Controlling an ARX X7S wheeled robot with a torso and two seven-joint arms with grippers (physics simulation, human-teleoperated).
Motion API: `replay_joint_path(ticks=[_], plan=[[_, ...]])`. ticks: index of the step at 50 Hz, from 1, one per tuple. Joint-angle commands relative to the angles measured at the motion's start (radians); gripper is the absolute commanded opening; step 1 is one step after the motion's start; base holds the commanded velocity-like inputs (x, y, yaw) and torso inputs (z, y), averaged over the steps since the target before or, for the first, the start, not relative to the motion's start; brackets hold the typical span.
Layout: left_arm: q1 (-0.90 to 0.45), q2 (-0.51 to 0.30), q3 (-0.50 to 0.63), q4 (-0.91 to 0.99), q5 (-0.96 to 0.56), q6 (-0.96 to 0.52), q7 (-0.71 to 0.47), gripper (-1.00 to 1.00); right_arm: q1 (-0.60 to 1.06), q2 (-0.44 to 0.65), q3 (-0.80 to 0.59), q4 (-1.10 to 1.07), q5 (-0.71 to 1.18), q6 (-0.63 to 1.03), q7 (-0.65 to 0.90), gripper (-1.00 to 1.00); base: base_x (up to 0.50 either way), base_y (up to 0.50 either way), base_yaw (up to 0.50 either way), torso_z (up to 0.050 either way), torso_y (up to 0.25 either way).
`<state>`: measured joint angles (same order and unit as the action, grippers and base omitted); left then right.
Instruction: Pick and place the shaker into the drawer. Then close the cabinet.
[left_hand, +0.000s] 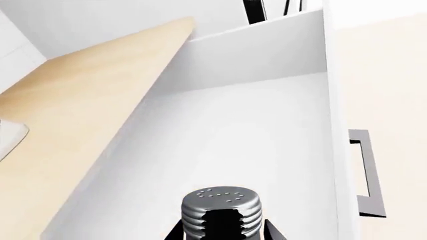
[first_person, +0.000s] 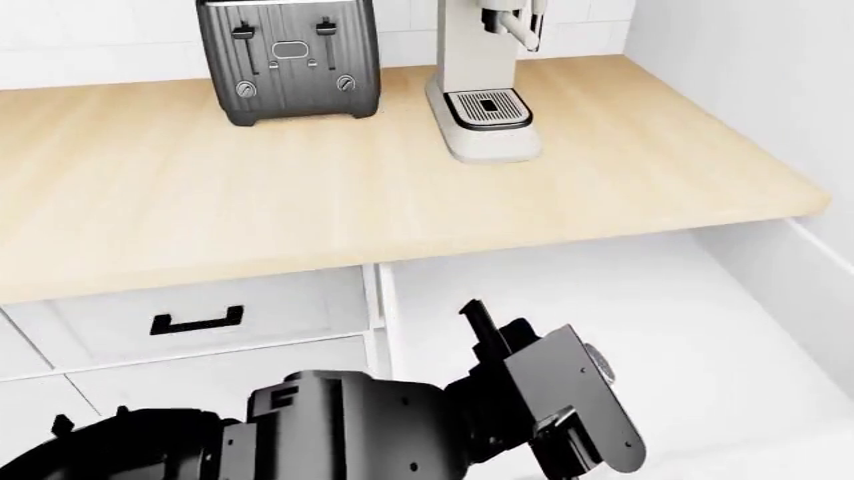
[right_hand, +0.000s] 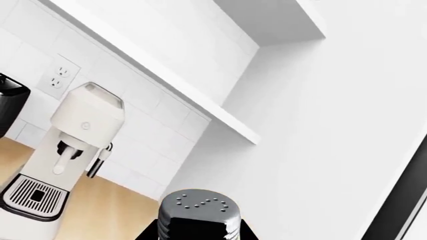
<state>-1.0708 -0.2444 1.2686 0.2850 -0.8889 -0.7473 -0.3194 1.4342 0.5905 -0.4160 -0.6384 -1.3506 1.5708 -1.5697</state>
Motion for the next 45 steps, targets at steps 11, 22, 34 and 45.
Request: replay_joint_path(ticks=[11,22,34,45], plan=[[0.022,0.025,0.046,-0.089,0.044,0.018,0.019,-1.00,-0.033,0.003,0.003,-0.028,-0.015,0.000,-0.001,-1.00,0.00,0.00,0.00,0.000,0.001],[-0.013,0.016,-0.004,-0.039,-0.020,-0.006,0.015,1.00,-0.025,-0.012,-0.010,-0.019,-0.028,0.000,-0.001,-1.00,0.00,0.00,0.00,0.000,0.000],[-0.176,-0.036,-0.324,0.191,-0.401,-0.046,-0.124,1.00,-0.008,-0.049,-0.039,0.004,-0.054,0.000,-0.001,-1.00,0.00,0.00,0.00,0.001,0.000],[-0.357,-0.126,-0.568,0.173,-0.561,0.009,-0.168,1.00,-0.084,-0.107,-0.035,0.004,-0.059,0.000,-0.001,-1.00,0.00,0.00,0.00,0.000,0.000]])
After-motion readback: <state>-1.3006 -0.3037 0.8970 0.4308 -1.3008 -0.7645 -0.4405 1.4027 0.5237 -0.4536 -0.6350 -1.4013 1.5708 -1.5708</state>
